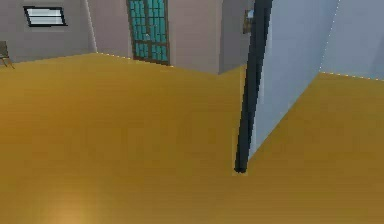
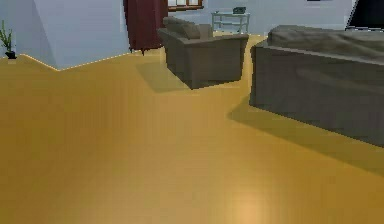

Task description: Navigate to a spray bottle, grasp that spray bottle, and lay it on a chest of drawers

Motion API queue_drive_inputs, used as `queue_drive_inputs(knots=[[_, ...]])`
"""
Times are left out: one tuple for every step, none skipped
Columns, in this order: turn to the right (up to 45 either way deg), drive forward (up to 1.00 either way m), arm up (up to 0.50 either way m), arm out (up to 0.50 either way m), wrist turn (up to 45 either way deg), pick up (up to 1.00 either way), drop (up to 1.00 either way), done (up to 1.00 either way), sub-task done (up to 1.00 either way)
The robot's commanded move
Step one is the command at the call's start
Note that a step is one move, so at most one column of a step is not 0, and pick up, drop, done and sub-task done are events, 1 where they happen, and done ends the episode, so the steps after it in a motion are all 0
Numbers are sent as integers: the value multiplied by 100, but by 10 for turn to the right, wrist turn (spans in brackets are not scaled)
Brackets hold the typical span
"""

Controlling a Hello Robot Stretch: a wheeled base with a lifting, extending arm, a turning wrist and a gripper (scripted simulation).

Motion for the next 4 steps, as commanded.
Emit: queue_drive_inputs(knots=[[-30, 0, 0, 0, 0, 0, 0, 0, 0], [0, 45, 0, 0, 0, 0, 0, 0, 0], [-420, 0, 0, 0, 0, 0, 0, 0, 0], [0, 65, 0, 0, 0, 0, 0, 0, 0]])
